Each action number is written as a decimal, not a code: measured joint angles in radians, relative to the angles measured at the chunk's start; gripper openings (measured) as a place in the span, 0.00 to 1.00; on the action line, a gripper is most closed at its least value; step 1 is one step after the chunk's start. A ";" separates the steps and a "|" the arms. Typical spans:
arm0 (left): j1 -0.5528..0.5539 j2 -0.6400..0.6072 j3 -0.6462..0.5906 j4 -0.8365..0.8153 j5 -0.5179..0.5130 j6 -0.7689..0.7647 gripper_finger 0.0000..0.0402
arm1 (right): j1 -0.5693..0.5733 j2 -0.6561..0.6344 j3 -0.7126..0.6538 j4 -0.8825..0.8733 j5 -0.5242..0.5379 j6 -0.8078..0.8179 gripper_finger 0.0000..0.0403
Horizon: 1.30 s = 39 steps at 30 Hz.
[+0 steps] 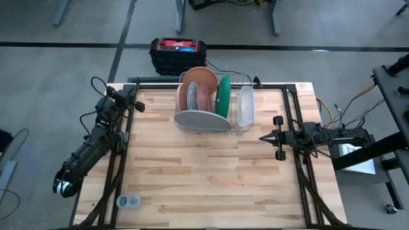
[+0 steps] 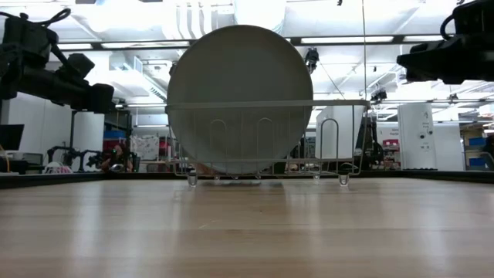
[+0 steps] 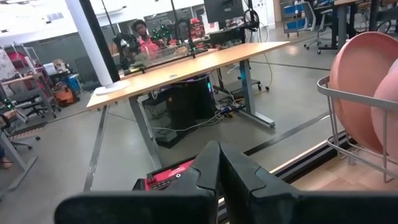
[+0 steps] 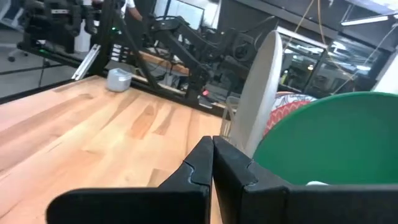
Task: Sort dishes
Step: Return to Home Position
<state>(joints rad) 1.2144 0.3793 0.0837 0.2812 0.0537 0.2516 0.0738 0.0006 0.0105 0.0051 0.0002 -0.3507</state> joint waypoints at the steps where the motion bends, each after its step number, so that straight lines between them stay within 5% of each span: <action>1: 0.000 0.000 0.000 0.000 0.000 0.000 0.00 | 0.000 0.001 0.000 0.000 0.000 0.001 0.00; 39: 0.000 0.000 0.000 0.003 -0.001 0.000 0.00 | 0.000 0.015 0.000 0.002 0.001 0.042 0.00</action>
<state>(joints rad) 1.2144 0.3798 0.0837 0.2840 0.0525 0.2520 0.0738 0.0154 0.0101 0.0067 0.0010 -0.3090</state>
